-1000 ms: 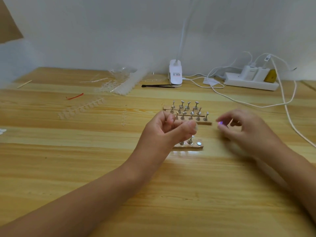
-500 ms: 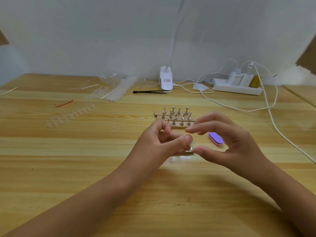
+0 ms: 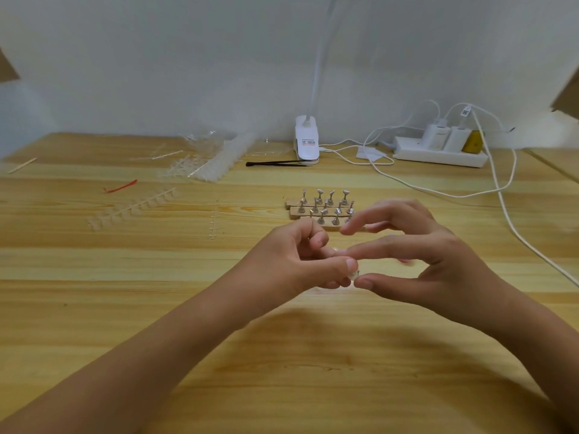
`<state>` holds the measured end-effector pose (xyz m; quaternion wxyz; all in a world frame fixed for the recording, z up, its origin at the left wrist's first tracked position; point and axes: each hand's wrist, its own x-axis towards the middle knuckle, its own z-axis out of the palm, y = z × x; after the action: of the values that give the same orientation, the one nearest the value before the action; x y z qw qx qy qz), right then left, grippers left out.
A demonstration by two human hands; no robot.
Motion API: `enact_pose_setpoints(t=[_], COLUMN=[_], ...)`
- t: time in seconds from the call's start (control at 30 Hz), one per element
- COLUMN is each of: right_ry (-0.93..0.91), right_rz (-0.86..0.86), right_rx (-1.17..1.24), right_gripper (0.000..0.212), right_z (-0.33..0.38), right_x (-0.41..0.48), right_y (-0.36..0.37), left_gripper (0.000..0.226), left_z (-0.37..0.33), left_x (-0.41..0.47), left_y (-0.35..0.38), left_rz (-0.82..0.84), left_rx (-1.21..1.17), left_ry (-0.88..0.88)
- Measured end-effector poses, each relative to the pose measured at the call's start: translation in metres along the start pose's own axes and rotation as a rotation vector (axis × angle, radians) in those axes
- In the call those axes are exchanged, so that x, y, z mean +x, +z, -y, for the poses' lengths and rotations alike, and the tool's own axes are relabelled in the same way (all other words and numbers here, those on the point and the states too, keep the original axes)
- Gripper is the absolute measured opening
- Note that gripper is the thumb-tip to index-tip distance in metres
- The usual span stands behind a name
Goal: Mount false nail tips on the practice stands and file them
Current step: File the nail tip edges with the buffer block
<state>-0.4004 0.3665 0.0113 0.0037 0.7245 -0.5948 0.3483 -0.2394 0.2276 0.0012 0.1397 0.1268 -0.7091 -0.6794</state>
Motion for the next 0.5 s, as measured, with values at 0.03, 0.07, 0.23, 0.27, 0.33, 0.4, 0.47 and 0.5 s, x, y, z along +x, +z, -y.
enact_pose_setpoints(t=[0.03, 0.07, 0.23, 0.27, 0.33, 0.4, 0.47, 0.5], right_ry=[-0.002, -0.004, 0.02, 0.027, 0.049, 0.124, 0.224, 0.271], right_rz=[0.003, 0.001, -0.036, -0.049, -0.081, -0.122, -0.153, -0.156], right_rx=[0.002, 0.004, 0.015, 0.013, 0.017, 0.054, 0.093, 0.104], right_gripper=[0.026, 0.026, 0.025, 0.023, 0.023, 0.025, 0.024, 0.024], right_z=[0.0, 0.0, 0.0, 0.0, -0.002, -0.004, -0.009, -0.013], right_x=[0.0, 0.0, -0.001, -0.001, 0.0, 0.0, 0.0, 0.0], right_y=[0.0, 0.0, 0.002, 0.001, 0.001, -0.001, -0.004, -0.005], left_gripper=[0.036, 0.036, 0.038, 0.039, 0.043, 0.042, 0.039, 0.038], left_z=[0.0, -0.001, -0.001, 0.0, 0.001, 0.002, 0.002, 0.003], left_x=[0.0, 0.0, 0.0, 0.0, 0.001, 0.001, 0.002, 0.002], left_y=[-0.001, -0.002, 0.0, 0.0, -0.001, -0.003, -0.006, -0.008], left_rz=[0.005, 0.006, -0.016, -0.023, -0.042, -0.089, -0.167, -0.211], left_rx=[0.013, 0.02, 0.019, 0.027, 0.046, 0.086, 0.14, 0.144], left_ry=[0.003, 0.006, 0.031, 0.042, 0.07, 0.122, 0.19, 0.218])
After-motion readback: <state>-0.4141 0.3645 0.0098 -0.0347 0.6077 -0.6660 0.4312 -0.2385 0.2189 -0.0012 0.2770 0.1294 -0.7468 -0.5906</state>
